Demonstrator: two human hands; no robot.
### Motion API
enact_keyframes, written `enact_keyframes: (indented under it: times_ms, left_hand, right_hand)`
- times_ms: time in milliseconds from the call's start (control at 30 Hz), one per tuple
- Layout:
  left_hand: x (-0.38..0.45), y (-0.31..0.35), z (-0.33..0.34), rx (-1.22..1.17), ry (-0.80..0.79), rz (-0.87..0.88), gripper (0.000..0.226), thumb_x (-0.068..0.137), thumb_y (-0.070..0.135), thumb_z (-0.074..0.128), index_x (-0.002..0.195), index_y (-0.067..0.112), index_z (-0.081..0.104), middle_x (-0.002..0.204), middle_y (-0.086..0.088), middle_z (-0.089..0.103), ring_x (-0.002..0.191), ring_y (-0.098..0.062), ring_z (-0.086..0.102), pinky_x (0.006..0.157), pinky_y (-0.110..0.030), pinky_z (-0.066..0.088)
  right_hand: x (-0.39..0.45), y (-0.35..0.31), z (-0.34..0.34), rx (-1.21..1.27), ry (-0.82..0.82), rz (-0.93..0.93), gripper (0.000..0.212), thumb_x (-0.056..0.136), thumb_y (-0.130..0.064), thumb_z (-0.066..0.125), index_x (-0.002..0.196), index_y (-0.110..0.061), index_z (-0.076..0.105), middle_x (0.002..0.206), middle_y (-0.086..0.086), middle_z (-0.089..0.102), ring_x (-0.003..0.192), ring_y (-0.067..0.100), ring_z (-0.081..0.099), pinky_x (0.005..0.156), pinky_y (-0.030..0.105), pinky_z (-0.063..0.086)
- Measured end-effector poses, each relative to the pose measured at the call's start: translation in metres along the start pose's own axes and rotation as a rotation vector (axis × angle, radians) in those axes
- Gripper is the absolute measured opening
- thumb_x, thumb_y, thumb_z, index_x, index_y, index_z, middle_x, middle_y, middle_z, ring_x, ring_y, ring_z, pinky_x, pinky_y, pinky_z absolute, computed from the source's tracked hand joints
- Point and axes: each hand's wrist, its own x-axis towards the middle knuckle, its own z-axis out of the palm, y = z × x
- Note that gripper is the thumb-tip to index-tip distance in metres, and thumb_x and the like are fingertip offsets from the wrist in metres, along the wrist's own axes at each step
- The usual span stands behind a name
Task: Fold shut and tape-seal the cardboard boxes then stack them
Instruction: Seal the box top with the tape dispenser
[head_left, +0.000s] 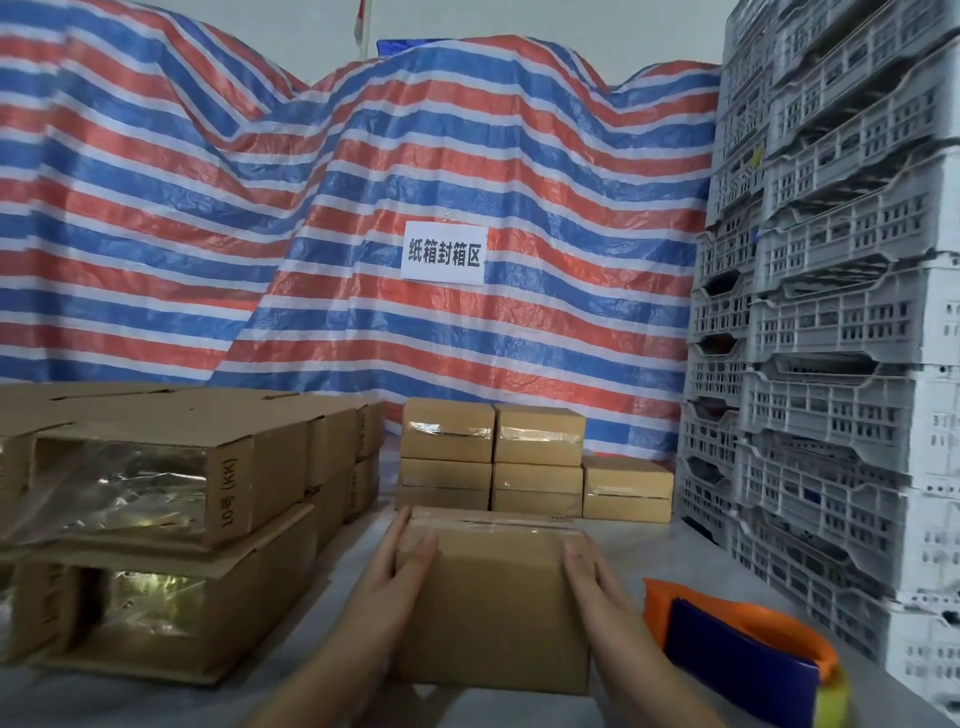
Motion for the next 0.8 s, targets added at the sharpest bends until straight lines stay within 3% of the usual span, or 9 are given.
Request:
enact_keyframes:
  times_ms: [100,200,300,367,433,600,667,800]
  left_hand:
    - [-0.005,-0.002,0.0,-0.015,-0.028,-0.023,0.087,0.068,0.074,0.05,0.147,0.055,0.02,0.158,-0.003,0.027,0.136,-0.032,0.036,0.111,-0.059,0.032]
    - [-0.011,0.008,0.004,0.003,-0.037,-0.056,0.091,0.068,0.07,0.053,0.149,0.052,0.017,0.156,-0.004,0.027,0.132,-0.032,0.038,0.11,-0.058,0.034]
    - [0.002,0.043,0.023,0.031,-0.097,0.043,0.09,0.066,0.071,0.058,0.147,0.049,0.026,0.143,0.003,0.042,0.115,-0.019,0.048,0.096,-0.047,0.045]
    - [0.033,0.077,0.048,0.028,-0.139,0.155,0.07,0.077,0.064,0.064,0.139,0.047,0.036,0.128,0.012,0.051,0.106,-0.011,0.053,0.082,-0.036,0.049]
    - [0.072,0.112,0.082,0.033,-0.167,0.209,0.048,0.089,0.049,0.064,0.131,0.044,0.041,0.115,0.017,0.054,0.098,-0.007,0.055,0.072,-0.029,0.049]
    - [0.178,0.139,0.176,0.082,-0.168,0.272,0.046,0.094,0.043,0.06,0.134,0.022,0.049,0.123,0.002,0.062,0.104,-0.017,0.063,0.089,-0.037,0.054]
    - [0.22,0.132,0.21,0.092,-0.158,0.248,0.047,0.094,0.044,0.06,0.133,0.019,0.052,0.122,-0.001,0.063,0.104,-0.02,0.064,0.092,-0.039,0.054]
    - [0.296,0.114,0.265,0.138,-0.115,0.207,0.054,0.091,0.049,0.062,0.13,0.013,0.049,0.122,-0.007,0.061,0.105,-0.026,0.062,0.093,-0.042,0.054]
  right_hand:
    - [-0.004,-0.001,-0.005,-0.058,-0.095,-0.026,0.096,0.069,-0.058,0.066,0.153,-0.047,0.02,0.141,0.002,0.048,0.117,0.023,0.054,0.099,0.05,0.049]
    - [-0.011,-0.003,-0.01,-0.116,-0.132,-0.061,0.097,0.064,-0.058,0.074,0.147,-0.05,0.025,0.129,-0.006,0.054,0.112,0.018,0.057,0.091,0.045,0.053]
    - [0.001,-0.024,-0.027,-0.11,0.031,-0.186,0.087,0.054,-0.082,0.071,0.13,-0.049,0.047,0.117,-0.009,0.065,0.103,0.013,0.063,0.08,0.037,0.057]
    - [0.025,-0.054,-0.052,-0.05,0.203,-0.317,0.074,0.051,-0.083,0.07,0.112,-0.041,0.064,0.104,-0.01,0.074,0.097,0.013,0.07,0.086,0.039,0.057]
    - [0.056,-0.092,-0.084,-0.011,0.293,-0.39,0.068,0.052,-0.081,0.068,0.104,-0.038,0.068,0.097,-0.013,0.076,0.092,0.013,0.073,0.083,0.036,0.057]
    - [0.162,-0.138,-0.156,-0.051,0.368,-0.271,0.085,0.059,-0.078,0.072,0.124,-0.025,0.059,0.117,0.002,0.07,0.101,0.024,0.069,0.094,0.048,0.055]
    - [0.206,-0.138,-0.178,-0.057,0.379,-0.206,0.082,0.073,-0.071,0.071,0.132,-0.017,0.053,0.124,0.006,0.065,0.104,0.028,0.066,0.095,0.049,0.054]
    - [0.29,-0.133,-0.214,-0.118,0.403,-0.044,0.087,0.078,-0.072,0.066,0.136,-0.01,0.052,0.128,0.012,0.062,0.108,0.032,0.062,0.094,0.044,0.052]
